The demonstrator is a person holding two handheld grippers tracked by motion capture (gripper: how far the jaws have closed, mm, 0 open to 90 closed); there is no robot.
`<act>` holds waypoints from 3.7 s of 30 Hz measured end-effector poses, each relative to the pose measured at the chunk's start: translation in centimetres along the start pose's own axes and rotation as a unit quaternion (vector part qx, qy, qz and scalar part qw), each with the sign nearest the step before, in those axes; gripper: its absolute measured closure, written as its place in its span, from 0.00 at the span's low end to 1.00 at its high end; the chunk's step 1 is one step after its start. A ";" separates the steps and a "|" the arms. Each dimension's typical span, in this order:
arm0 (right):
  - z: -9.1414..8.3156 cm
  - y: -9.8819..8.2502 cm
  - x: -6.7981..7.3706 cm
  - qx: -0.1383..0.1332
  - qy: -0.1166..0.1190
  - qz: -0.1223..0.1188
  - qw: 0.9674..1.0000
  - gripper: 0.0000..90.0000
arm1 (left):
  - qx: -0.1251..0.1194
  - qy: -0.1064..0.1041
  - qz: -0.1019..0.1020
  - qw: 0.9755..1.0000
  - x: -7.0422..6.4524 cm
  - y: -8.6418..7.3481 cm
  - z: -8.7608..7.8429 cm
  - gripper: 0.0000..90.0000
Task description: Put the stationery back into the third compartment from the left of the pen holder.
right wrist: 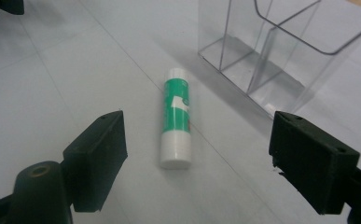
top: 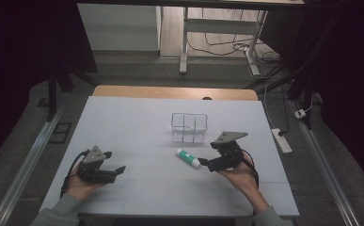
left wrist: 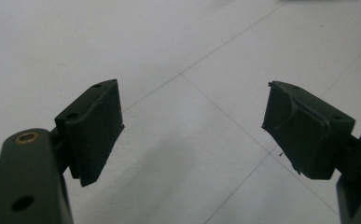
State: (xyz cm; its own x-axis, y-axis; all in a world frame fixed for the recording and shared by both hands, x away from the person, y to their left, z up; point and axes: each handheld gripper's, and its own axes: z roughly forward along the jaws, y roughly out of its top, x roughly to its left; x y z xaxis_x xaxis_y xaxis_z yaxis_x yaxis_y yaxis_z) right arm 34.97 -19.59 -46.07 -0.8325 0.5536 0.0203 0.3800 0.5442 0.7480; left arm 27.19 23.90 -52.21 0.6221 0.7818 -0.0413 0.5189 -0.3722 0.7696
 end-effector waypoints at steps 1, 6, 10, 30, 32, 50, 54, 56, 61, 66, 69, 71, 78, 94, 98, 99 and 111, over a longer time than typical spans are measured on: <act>0.0 0.0 0.0 0.000 0.000 0.000 1.000 0.21 | 0.000 0.001 0.000 1.000 0.0 0.0 0.0 0.21; 0.6 1.8 0.3 0.023 0.012 -0.005 1.000 0.21 | 0.000 0.002 0.000 1.000 -0.1 0.0 0.0 0.21; 1.1 2.4 0.4 0.030 0.015 -0.010 0.999 0.22 | 0.003 0.003 0.005 1.000 -0.2 0.0 0.0 0.21; 5.7 2.9 1.3 0.146 0.014 -0.015 0.989 0.29 | 0.007 0.006 0.011 1.000 -0.4 -0.1 0.1 0.21; 6.1 3.0 1.2 0.156 0.013 -0.013 0.988 0.31 | 0.008 0.005 0.012 1.000 -0.4 -0.1 0.1 0.21; 7.8 2.2 1.0 0.215 0.002 -0.018 0.976 0.49 | 0.013 0.006 0.017 1.000 -0.5 -0.1 0.3 0.21; 8.1 2.2 1.1 0.222 0.000 -0.022 0.975 0.53 | 0.013 0.006 0.017 1.000 -0.5 -0.1 0.3 0.21; 8.3 2.1 1.3 0.230 -0.004 -0.034 0.973 0.61 | 0.013 0.006 0.018 1.000 -0.5 -0.1 0.3 0.21; 8.5 2.1 1.5 0.238 -0.005 -0.042 0.970 0.71 | 0.014 0.006 0.018 1.000 -0.4 -0.1 0.3 0.21; 8.5 2.0 1.6 0.235 -0.006 -0.046 0.971 0.71 | 0.014 0.007 0.020 1.000 -0.5 -0.1 0.3 0.21; 8.3 2.0 1.5 0.231 -0.004 -0.048 0.972 0.72 | 0.014 0.009 0.021 1.000 -0.5 -0.1 0.3 0.21; 8.1 2.1 1.5 0.226 0.003 -0.041 0.973 0.72 | 0.015 0.010 0.022 1.000 -0.5 -0.1 0.3 0.21; 6.7 2.6 1.1 0.190 0.014 -0.026 0.981 0.72 | 0.014 0.013 0.027 0.999 -0.6 -0.1 0.3 0.22; 4.8 3.2 0.7 0.124 0.035 -0.009 0.992 0.71 | 0.008 0.018 0.070 0.997 -1.9 1.4 0.2 0.22; 4.3 3.3 0.6 0.108 0.040 -0.005 0.993 0.71 | 0.005 0.011 0.081 0.997 -2.5 2.3 0.4 0.22; 4.2 3.4 0.6 0.103 0.043 -0.002 0.994 0.71 | 0.003 0.009 0.083 0.996 -2.7 2.6 0.5 0.22; 3.5 3.6 0.8 0.087 0.068 0.008 0.994 0.71 | 0.002 -0.005 0.118 0.993 -4.5 4.8 1.6 0.22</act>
State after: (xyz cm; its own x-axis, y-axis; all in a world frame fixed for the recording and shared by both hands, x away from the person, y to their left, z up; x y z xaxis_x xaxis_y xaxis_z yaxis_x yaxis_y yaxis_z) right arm 37.14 -14.97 -45.70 -0.8679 0.4797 0.1288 0.4476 0.6432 0.6213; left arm 27.78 17.78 -49.36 0.7319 0.6681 0.1341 0.3608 -0.5469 0.7554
